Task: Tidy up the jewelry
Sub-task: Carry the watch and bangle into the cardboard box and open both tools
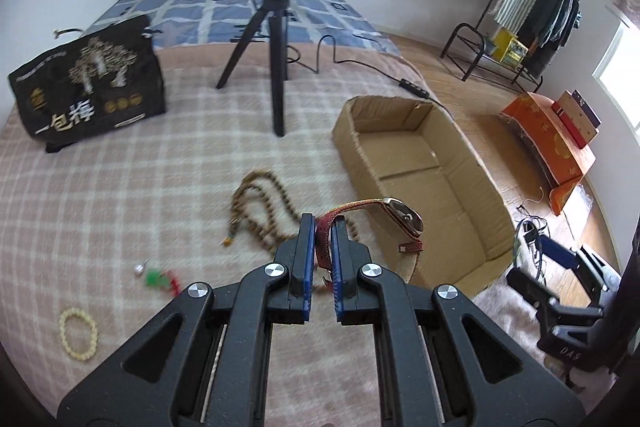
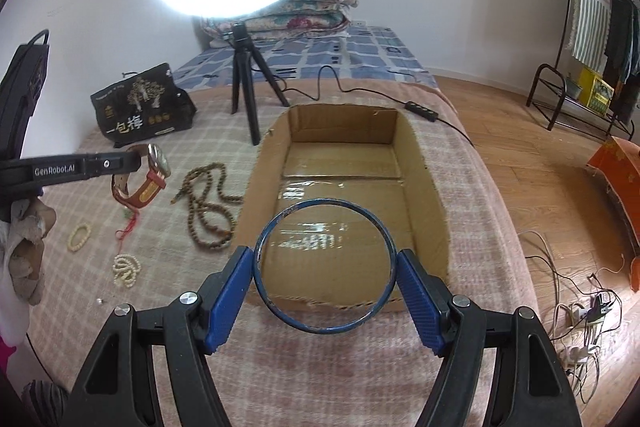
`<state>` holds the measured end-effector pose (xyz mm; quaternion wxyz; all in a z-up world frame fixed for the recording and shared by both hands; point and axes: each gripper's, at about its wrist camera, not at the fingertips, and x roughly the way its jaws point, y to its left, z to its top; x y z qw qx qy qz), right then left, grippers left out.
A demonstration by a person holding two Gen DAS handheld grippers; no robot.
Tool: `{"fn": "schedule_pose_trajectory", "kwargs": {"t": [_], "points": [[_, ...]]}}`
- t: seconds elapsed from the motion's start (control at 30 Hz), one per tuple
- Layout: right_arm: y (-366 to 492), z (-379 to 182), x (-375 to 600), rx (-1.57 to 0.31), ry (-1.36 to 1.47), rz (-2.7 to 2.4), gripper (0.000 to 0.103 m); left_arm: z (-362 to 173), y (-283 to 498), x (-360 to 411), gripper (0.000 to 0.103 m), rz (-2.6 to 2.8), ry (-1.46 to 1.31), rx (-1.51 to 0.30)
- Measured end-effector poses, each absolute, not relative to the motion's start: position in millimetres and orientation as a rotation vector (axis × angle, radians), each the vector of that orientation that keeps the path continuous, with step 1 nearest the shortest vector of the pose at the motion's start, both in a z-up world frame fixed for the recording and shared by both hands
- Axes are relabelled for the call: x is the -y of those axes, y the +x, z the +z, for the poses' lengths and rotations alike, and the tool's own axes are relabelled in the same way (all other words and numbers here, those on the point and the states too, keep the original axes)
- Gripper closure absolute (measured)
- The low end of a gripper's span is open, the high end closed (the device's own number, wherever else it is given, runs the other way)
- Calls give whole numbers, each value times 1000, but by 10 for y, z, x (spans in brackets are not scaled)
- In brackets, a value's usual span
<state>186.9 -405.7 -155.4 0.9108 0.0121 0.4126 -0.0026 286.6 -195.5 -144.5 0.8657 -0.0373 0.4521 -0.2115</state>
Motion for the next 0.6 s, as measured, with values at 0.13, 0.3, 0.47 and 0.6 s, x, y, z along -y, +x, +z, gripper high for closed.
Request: {"fn": "schedule_pose_trajectory", "kwargs": {"t": [0.13, 0.3, 0.47, 0.6], "points": [[1954, -1607, 4168, -857, 32, -20, 28, -1448, 3017, 2215, 97, -465, -75, -946], [2064, -1722, 4286, -871, 48, -39, 28, -1516, 3225, 2503, 97, -482, -80, -958], [2155, -1822, 4366, -882, 54, -54, 28, -1610, 3350, 2711, 97, -487, -83, -972], [2215, -1890, 4413, -892, 61, -59, 28, -1690, 3389, 2853, 97, -499, -82, -986]]}}
